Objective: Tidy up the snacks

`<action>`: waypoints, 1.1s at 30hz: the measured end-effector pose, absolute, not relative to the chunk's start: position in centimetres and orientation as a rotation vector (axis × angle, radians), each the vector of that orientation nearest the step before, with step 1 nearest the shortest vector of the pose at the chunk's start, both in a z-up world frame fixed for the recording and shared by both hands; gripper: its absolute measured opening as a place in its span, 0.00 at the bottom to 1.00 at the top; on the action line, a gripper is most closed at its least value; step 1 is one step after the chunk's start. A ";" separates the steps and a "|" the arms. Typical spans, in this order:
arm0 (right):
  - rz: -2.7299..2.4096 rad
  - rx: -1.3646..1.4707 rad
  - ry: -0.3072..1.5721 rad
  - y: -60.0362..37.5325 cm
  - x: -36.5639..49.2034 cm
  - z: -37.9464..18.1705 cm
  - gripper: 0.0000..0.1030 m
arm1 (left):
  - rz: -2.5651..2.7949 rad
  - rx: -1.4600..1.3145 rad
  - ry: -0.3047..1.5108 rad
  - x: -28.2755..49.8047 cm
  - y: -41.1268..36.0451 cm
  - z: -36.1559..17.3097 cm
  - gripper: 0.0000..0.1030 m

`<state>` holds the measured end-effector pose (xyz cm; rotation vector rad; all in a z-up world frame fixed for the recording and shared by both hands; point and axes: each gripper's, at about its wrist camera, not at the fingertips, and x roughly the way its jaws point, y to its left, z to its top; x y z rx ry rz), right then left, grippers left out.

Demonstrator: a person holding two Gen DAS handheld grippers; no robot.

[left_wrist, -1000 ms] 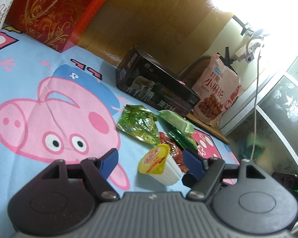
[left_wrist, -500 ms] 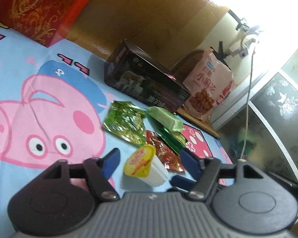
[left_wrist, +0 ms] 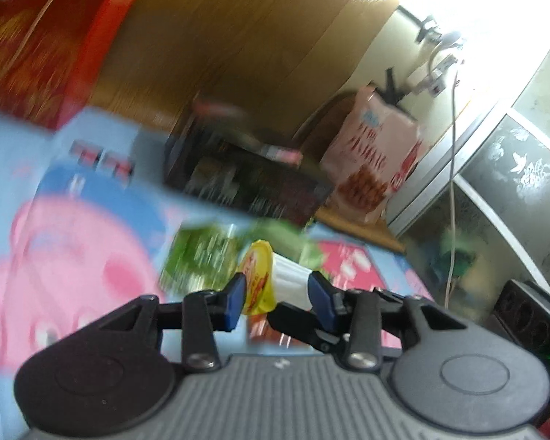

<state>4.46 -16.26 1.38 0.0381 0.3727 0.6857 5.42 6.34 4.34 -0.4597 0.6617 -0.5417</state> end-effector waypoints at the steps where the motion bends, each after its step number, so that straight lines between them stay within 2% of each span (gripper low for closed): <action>1: 0.680 0.039 0.356 -16.5 5.2 2.1 0.42 | -0.545 -0.447 0.646 6.3 6.1 5.3 0.37; 6: 0.647 0.062 0.281 -17.7 10.5 5.8 0.42 | -0.532 -0.377 0.564 12.4 4.4 9.1 0.38; 11: 0.615 0.080 0.313 -17.9 16.5 7.1 0.42 | -0.496 -0.383 0.583 18.4 3.4 8.9 0.41; 14: 0.587 0.073 0.355 -17.9 19.1 6.6 0.43 | -0.447 -0.370 0.608 20.4 3.0 7.9 0.47; 20: 0.528 0.176 0.335 -22.3 17.2 5.3 0.46 | -0.469 -0.397 0.537 17.0 4.9 7.5 0.51; 25: 0.535 0.272 0.434 -25.8 13.7 1.8 0.47 | -0.519 -0.437 0.616 14.6 5.1 5.1 0.52; 28: 0.524 0.275 0.472 -25.9 12.6 0.2 0.56 | -0.538 -0.489 0.683 13.5 5.0 3.1 0.52; 30: 0.522 0.286 0.478 -25.6 12.2 -0.2 0.72 | -0.534 -0.521 0.713 12.6 5.2 2.0 0.52; 33: 0.556 0.260 0.495 -24.3 12.2 -0.2 0.78 | -0.527 -0.566 0.725 10.8 5.9 1.1 0.52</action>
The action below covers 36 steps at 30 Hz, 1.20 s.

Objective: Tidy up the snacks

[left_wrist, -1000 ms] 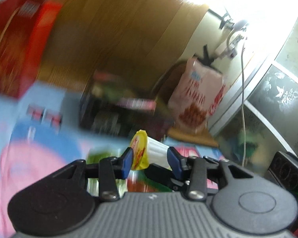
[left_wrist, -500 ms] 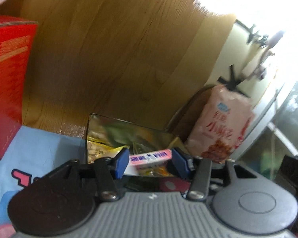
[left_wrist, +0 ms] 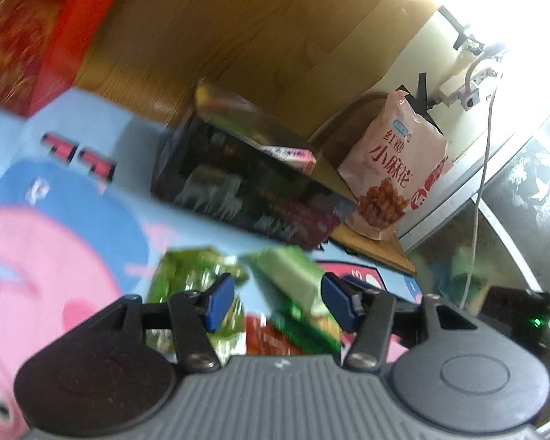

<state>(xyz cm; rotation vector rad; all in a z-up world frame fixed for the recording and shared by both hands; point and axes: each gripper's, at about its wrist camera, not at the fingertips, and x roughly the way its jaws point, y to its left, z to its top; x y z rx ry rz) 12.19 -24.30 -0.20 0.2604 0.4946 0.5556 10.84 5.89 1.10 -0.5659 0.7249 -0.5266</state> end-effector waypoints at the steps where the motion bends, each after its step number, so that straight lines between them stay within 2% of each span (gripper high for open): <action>1: 0.560 0.233 0.496 -23.6 12.4 -0.1 0.78 | -0.521 -0.576 0.723 10.3 6.2 0.9 0.52; 3: 0.544 0.142 0.497 -21.6 12.7 -0.5 0.77 | -0.504 -0.588 0.716 9.2 7.1 0.6 0.52; 5: 0.521 0.064 0.505 -20.5 13.1 -0.9 0.67 | -0.482 -0.605 0.709 8.4 8.1 0.6 0.52; 7: 0.516 0.058 0.474 -20.3 12.6 -0.7 0.63 | -0.462 -0.623 0.694 7.4 9.3 0.6 0.52; 8: 0.523 0.061 0.462 -20.2 12.1 -0.4 0.45 | -0.454 -0.630 0.683 7.0 9.9 0.7 0.52; 10: 0.584 0.076 0.443 -20.0 10.8 0.6 0.40 | -0.444 -0.644 0.667 6.3 10.9 0.7 0.57; 11: 0.630 0.057 0.441 -19.6 9.9 1.1 0.04 | -0.438 -0.652 0.661 6.0 11.3 0.7 0.59; 19: 0.902 -0.188 0.441 -15.3 2.8 0.9 0.08 | -0.434 -0.670 0.674 5.0 11.7 -0.3 0.60; 20: 0.889 -0.184 0.432 -15.3 2.6 1.0 0.11 | -0.435 -0.667 0.672 5.1 11.7 -0.2 0.60; 24: 0.772 -0.121 0.405 -16.5 3.9 1.2 0.39 | -0.446 -0.662 0.676 5.9 11.2 0.1 0.60; 26: 0.716 -0.128 0.402 -16.8 4.7 0.9 0.43 | -0.456 -0.656 0.680 6.6 10.8 0.2 0.61; 29: 0.663 -0.194 0.382 -16.9 4.9 0.1 0.45 | -0.473 -0.660 0.696 7.9 9.9 0.2 0.72; 31: 0.668 -0.229 0.378 -16.8 5.3 0.0 0.48 | -0.490 -0.651 0.709 8.6 9.2 0.2 0.72; 35: 0.754 -0.175 0.401 -18.0 8.0 1.1 0.81 | -0.515 -0.656 0.727 8.9 8.5 -0.2 0.72; 36: 0.772 -0.149 0.410 -18.5 9.2 1.4 0.81 | -0.520 -0.670 0.728 8.8 8.5 -0.4 0.73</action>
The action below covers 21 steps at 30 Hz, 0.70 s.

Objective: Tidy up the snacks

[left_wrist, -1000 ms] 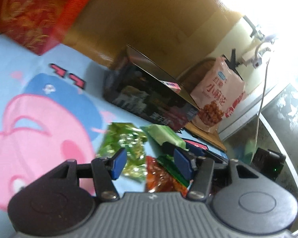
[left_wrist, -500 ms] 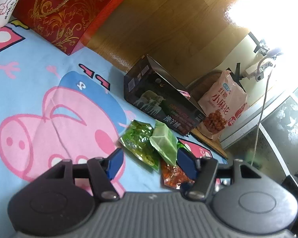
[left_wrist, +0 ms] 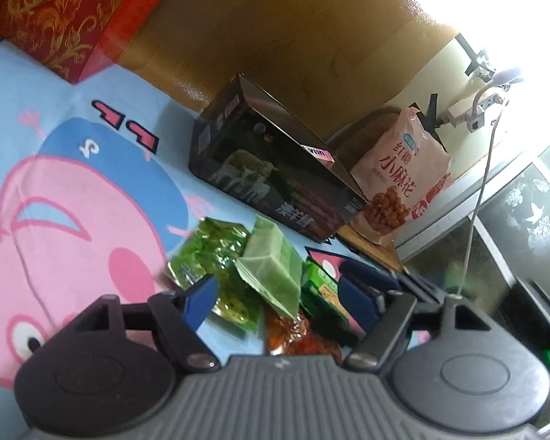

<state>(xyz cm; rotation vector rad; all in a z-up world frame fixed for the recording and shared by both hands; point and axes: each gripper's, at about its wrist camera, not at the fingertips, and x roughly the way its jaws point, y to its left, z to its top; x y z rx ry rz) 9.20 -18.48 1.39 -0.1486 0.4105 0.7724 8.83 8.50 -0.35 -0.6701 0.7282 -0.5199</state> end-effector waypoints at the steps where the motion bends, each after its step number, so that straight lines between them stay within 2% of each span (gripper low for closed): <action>1: 0.787 -0.125 0.425 -18.9 10.2 1.6 0.82 | -0.527 -0.695 0.726 8.8 8.7 -0.5 0.73; 3: 0.867 -0.069 0.497 -19.7 12.5 1.5 0.90 | -0.543 -0.729 0.736 9.1 8.9 -0.7 0.73; 7: 0.916 -0.099 0.584 -19.0 15.0 0.6 0.92 | -0.550 -0.727 0.754 9.7 8.5 -1.4 0.68; 9: 0.932 -0.133 0.621 -17.9 15.6 0.0 0.91 | -0.548 -0.721 0.768 10.1 8.2 -1.9 0.54; 10: 0.938 -0.140 0.647 -17.4 15.8 -0.4 0.91 | -0.555 -0.722 0.771 10.2 8.1 -2.1 0.50; 11: 0.938 -0.157 0.627 -17.1 15.4 -0.4 0.89 | -0.560 -0.724 0.777 10.4 8.1 -2.2 0.43; 14: 0.939 -0.221 0.585 -15.9 13.3 -0.3 0.70 | -0.544 -0.711 0.773 10.4 8.2 -2.4 0.39; 21: 0.797 -0.223 0.451 -15.9 8.3 0.8 0.67 | -0.587 -0.692 0.720 9.2 8.1 -0.1 0.39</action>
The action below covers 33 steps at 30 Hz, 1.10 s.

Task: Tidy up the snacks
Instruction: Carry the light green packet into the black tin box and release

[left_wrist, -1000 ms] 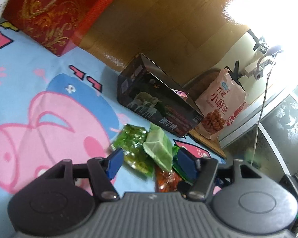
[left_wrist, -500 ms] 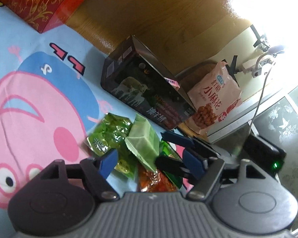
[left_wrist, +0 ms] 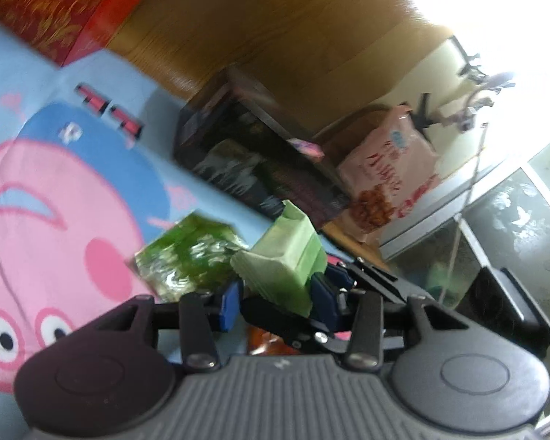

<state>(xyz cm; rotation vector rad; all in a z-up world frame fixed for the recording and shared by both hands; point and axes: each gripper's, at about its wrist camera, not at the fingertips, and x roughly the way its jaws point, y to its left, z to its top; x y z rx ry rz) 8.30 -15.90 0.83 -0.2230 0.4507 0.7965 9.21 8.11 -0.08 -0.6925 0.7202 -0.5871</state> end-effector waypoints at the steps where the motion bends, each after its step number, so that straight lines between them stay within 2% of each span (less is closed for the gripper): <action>1: 0.784 -0.221 0.432 -16.2 8.1 1.2 0.67 | -0.594 -0.682 0.706 9.2 8.0 0.6 0.39; 5: 0.740 -0.197 0.369 -17.1 9.0 3.6 0.67 | -0.596 -0.607 0.649 11.4 7.6 4.1 0.40; 10: 0.691 -0.105 0.335 -17.3 14.6 6.2 0.67 | -0.543 -0.503 0.592 16.9 6.4 7.4 0.43; 14: 0.651 -0.034 0.369 -17.3 19.9 6.6 0.69 | -0.482 -0.441 0.595 21.1 4.7 7.7 0.51; 17: 0.620 -0.007 0.437 -16.8 22.2 5.9 0.76 | -0.444 -0.440 0.626 22.3 4.6 6.9 0.52; 23: 0.581 -0.012 0.383 -18.6 19.1 4.9 0.77 | -0.461 -0.517 0.586 17.8 8.3 5.5 0.55; 28: 0.619 -0.053 0.311 -19.4 14.7 4.0 0.78 | -0.432 -0.608 0.647 13.6 10.9 2.6 0.55; 31: 0.701 0.035 0.394 -20.1 13.5 3.2 0.77 | -0.450 -0.700 0.686 11.2 11.7 0.5 0.55; 33: 0.744 0.075 0.468 -20.0 13.6 2.4 0.68 | -0.467 -0.750 0.713 9.8 11.9 -0.8 0.53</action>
